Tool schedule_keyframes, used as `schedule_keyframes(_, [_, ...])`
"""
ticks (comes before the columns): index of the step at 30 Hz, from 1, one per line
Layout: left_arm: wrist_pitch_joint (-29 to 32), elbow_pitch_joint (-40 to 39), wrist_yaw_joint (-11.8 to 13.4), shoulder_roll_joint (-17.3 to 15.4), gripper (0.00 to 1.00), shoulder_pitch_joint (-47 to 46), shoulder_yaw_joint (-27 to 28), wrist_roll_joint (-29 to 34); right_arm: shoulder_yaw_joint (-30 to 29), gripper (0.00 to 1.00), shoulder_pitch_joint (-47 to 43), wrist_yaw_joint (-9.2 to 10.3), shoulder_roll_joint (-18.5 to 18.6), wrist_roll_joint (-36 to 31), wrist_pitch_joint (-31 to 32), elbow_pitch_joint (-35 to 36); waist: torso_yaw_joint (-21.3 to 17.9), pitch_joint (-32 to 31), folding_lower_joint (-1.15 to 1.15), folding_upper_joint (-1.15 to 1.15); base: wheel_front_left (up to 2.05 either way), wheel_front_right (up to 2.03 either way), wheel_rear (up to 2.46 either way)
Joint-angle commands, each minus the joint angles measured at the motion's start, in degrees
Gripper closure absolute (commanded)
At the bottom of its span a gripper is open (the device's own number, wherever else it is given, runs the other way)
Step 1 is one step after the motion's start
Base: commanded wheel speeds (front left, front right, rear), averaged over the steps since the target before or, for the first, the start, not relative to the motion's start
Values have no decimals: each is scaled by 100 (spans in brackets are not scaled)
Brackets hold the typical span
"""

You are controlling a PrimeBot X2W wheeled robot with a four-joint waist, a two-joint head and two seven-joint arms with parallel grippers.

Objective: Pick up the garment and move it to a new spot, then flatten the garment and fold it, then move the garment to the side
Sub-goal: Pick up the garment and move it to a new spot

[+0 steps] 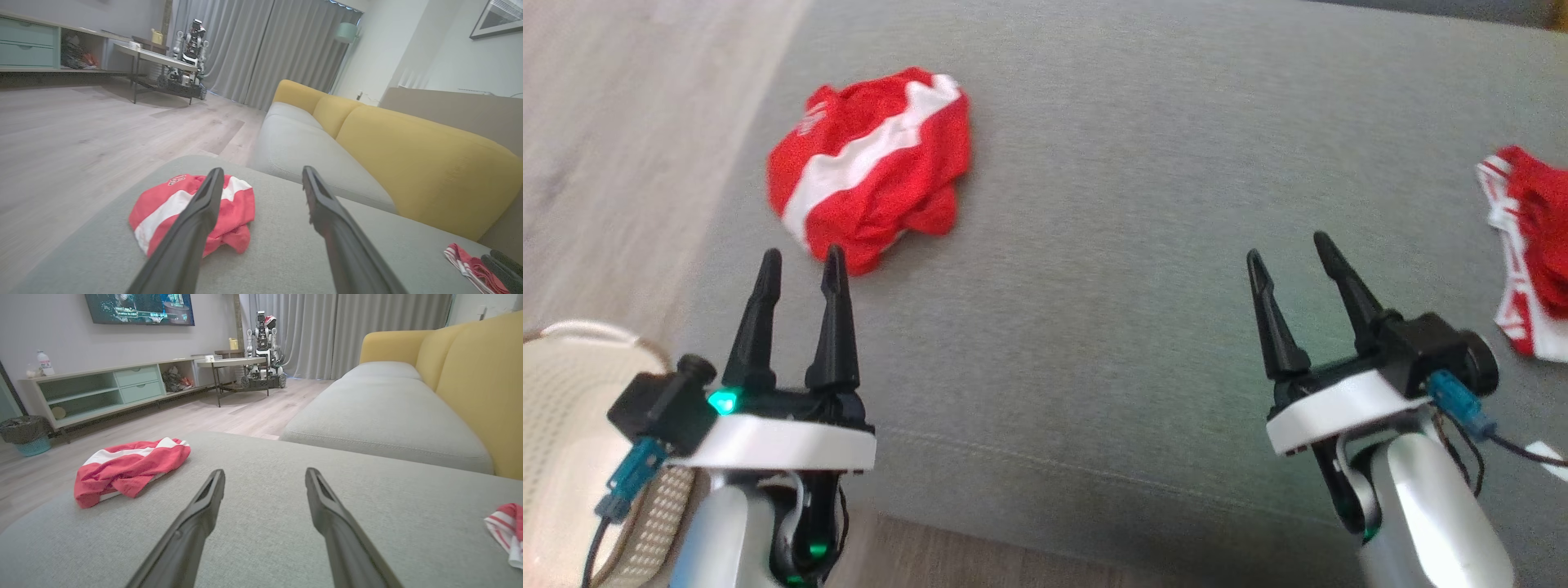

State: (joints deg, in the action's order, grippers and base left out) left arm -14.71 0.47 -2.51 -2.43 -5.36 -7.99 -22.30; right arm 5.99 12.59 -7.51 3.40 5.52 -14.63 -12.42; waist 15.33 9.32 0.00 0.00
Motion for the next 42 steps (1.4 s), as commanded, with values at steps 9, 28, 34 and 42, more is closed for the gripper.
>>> schedule_keyframes(9, [-29,-287,93,-44,0,186,193,-38,286,0,-163,2,-52,17,-37,63,871,-206,0,0,0,0,0])
schedule_keyframes(28, [-29,-422,170,-44,0,166,365,-138,299,0,-138,2,-52,0,-37,85,1008,23,0,0,0,0,0])
schedule_keyframes(34, [-29,-188,-96,-44,0,-224,562,-133,116,0,4,2,-14,-188,-37,188,759,440,0,0,0,0,0])
schedule_keyframes(42, [-29,1023,-448,-118,0,-1377,723,295,-183,0,264,2,62,-512,-33,530,409,1214,0,0,0,0,0])
